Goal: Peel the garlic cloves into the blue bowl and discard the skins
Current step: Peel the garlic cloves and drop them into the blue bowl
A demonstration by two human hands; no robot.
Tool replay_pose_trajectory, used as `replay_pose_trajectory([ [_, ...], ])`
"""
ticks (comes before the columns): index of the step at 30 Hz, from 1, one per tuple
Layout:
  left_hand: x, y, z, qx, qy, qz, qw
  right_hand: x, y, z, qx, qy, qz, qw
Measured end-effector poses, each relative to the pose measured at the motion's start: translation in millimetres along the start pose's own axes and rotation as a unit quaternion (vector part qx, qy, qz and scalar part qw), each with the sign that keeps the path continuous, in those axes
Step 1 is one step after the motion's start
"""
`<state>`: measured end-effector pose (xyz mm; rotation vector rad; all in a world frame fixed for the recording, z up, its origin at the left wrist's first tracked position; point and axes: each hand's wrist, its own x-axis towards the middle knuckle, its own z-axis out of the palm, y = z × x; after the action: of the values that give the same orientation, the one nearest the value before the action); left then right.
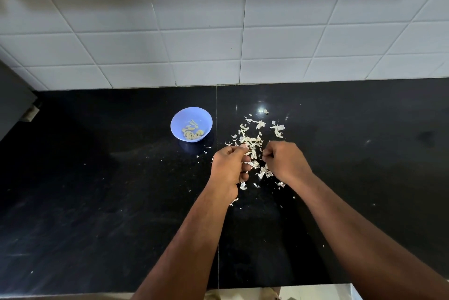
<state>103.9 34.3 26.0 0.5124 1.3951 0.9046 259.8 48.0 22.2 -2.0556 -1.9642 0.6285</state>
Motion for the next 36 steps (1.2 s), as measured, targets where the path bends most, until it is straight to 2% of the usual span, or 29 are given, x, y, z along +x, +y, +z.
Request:
replay_pose_trajectory([
  [3,-1,1,0,0.006,-0.003,0.003,1.0,3,5,-4,0.065,0.009,0.009,0.998],
  [5,-1,2,2,0.011,-0.014,0.003,1.0,-2,3,-9,0.197,0.026,0.022,0.98],
  [8,-4,3,5,0.004,-0.039,0.007,0.999,-17,-8,-12,0.419,0.019,0.047,0.906],
  [11,-7,7,9,-0.044,-0.067,-0.002,0.997,-26,-14,-11,0.506,0.031,0.066,0.86],
  [14,-8,11,11,-0.073,-0.072,-0.011,0.995,-30,-18,-12,0.543,0.037,0.071,0.836],
  [21,-12,20,10,-0.07,-0.058,-0.03,0.995,-33,-22,-13,0.526,0.043,0.034,0.849],
  [24,-14,22,9,-0.088,-0.054,-0.037,0.994,-33,-24,-13,0.539,0.038,0.03,0.841],
  [27,-17,23,11,-0.094,-0.039,-0.024,0.995,-31,-24,-9,0.578,0.015,0.051,0.814],
  [32,-21,24,15,-0.016,-0.018,0.041,0.999,-31,-26,-1,0.633,-0.031,0.074,0.77],
  [36,-23,24,13,0.011,-0.018,0.056,0.998,-30,-33,4,0.712,-0.034,0.115,0.692],
])
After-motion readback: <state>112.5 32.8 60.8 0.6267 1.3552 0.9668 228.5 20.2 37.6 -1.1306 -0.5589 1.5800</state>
